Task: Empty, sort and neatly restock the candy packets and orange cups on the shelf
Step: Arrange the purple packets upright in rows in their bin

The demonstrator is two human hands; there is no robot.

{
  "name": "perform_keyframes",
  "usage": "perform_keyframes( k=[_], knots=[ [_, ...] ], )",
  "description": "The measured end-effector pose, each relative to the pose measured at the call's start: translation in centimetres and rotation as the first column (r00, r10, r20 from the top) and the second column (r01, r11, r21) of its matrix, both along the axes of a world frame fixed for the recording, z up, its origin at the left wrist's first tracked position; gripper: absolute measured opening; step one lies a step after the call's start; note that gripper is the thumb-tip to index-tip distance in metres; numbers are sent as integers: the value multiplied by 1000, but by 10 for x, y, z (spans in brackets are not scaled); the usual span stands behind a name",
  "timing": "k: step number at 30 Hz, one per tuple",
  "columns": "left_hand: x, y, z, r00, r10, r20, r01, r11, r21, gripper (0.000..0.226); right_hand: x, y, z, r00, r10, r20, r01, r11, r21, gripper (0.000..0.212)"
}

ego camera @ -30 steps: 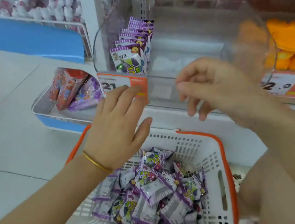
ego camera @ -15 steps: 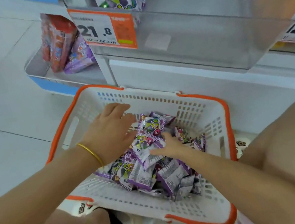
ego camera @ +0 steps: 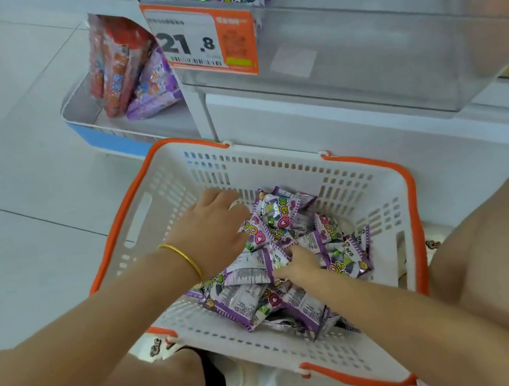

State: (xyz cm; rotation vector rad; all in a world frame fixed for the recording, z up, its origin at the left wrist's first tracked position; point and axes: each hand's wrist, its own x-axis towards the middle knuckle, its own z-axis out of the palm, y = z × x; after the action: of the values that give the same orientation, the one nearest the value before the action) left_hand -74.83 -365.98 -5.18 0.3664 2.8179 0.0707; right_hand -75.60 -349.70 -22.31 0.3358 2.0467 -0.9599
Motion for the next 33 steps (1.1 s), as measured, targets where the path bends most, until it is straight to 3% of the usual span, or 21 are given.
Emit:
perform_keyframes(
  k=[3, 6, 10, 14, 16, 17, 19, 21, 23, 24, 26, 28, 30, 33],
  knots=[
    [3, -6, -40, 991, -31, 133, 39, 997, -64, 42, -5, 14, 4, 994, -103, 42, 105, 993, -51, 60],
    [7, -4, -91, 942, 18, 336, 13, 996, -91, 61, -13, 29, 9, 961, -245, 127, 262, 955, -137, 75],
    [11, 12, -145, 918, 78, 390, -68, 997, -40, 79, -19, 49, 18, 928, -319, 190, 354, 916, -190, 86],
    [15, 18, -162, 934, 103, 342, -91, 995, -51, 68, -26, 65, 23, 939, -296, 177, 330, 921, -209, 87],
    [9, 16, -161, 932, 129, 339, -161, 985, 68, 49, -30, 69, 26, 949, -278, 152, 306, 927, -215, 86],
    [5, 15, -154, 909, 200, 366, -280, 944, 177, 38, -33, 71, 30, 940, -294, 171, 328, 916, -232, 85],
    [-4, 13, -142, 807, 372, 458, -555, 741, 377, 25, -41, 74, 36, 905, -349, 243, 412, 861, -297, 79],
    [-11, 8, -132, 689, 471, 550, -722, 517, 461, 36, -46, 73, 44, 899, -330, 287, 422, 827, -370, 68],
    [-12, 5, -128, 559, 475, 680, -829, 294, 475, 64, -49, 67, 51, 936, -230, 266, 329, 841, -429, 53],
    [-10, 4, -127, 500, 439, 746, -863, 183, 471, 67, -49, 63, 54, 960, -158, 232, 250, 860, -444, 46],
    [-8, 5, -124, 440, 342, 831, -886, 15, 463, 44, -50, 55, 57, 985, -68, 157, 131, 890, -436, 46],
    [-7, 6, -120, 398, 289, 871, -897, -75, 435, 17, -50, 48, 58, 993, -61, 106, 100, 904, -416, 65],
    [-7, 6, -118, 371, 274, 887, -898, -137, 418, 13, -50, 42, 59, 995, -58, 76, 84, 909, -408, 81],
    [-6, 4, -112, 316, 135, 939, -924, -181, 337, 36, -47, 33, 63, 1000, -1, -16, -5, 930, -368, 85]
  ],
)
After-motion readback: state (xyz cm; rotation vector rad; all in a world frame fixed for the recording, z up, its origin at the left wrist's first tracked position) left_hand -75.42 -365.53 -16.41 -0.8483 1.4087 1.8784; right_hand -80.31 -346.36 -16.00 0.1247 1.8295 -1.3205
